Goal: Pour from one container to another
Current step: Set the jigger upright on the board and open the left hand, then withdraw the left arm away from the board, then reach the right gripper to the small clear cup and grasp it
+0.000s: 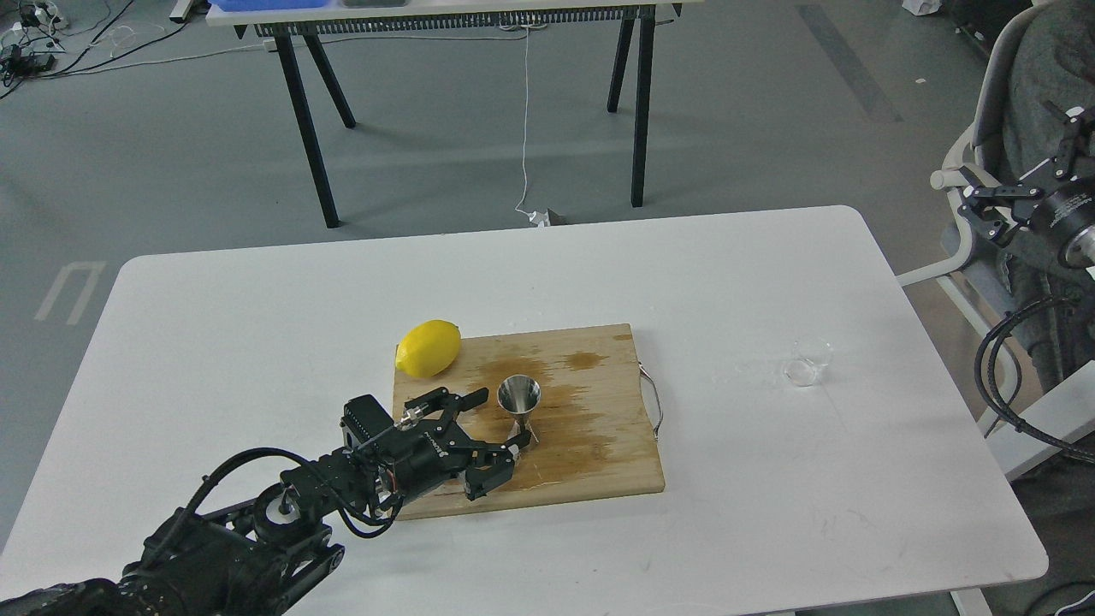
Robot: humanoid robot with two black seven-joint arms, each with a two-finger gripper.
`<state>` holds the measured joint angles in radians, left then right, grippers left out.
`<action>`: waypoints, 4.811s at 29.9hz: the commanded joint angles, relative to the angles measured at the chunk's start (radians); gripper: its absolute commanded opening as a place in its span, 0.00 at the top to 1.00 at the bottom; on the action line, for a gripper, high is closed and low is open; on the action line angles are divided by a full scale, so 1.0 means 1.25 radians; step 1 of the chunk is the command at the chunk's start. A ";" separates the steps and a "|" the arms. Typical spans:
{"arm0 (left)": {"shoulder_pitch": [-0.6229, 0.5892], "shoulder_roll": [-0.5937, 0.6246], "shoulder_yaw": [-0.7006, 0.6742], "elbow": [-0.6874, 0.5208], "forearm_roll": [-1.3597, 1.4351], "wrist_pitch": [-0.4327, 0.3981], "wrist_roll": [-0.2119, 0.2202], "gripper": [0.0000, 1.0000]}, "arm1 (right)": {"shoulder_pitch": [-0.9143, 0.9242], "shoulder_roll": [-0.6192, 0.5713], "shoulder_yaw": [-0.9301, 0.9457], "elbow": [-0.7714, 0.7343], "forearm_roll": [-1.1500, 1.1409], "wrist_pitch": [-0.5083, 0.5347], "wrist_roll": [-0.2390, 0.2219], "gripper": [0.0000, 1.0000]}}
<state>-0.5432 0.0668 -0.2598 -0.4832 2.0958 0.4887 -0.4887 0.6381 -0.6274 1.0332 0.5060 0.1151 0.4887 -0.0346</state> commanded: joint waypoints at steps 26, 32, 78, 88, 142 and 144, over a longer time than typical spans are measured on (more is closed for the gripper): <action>-0.103 0.536 -0.025 -0.474 -0.548 0.000 0.000 0.15 | 0.000 0.005 0.015 -0.005 0.000 0.000 0.006 0.01; -0.208 0.563 -0.116 -0.394 -0.836 -0.347 0.000 0.14 | 0.010 0.031 0.003 -0.008 0.000 0.000 0.004 0.01; -0.128 0.514 -0.154 -0.180 -1.302 -0.782 0.000 0.01 | -0.402 -0.028 0.204 0.528 0.476 -0.624 -0.152 0.01; -0.116 0.489 -0.155 -0.153 -1.302 -0.782 0.000 0.01 | -0.401 0.000 0.128 0.514 0.432 -0.618 -0.152 0.01; -0.107 0.461 -0.157 -0.096 -1.304 -0.782 0.000 0.01 | -0.178 0.249 0.018 0.216 0.303 -0.607 -0.139 0.07; -0.105 0.461 -0.157 -0.096 -1.304 -0.782 0.000 0.01 | -0.178 0.249 0.017 0.216 0.291 -0.608 -0.139 0.16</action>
<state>-0.6765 0.6435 -0.4556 -0.6039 0.4663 -0.4887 -0.4887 0.4160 -0.3164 1.0559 0.7762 0.4936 -0.2680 -0.2087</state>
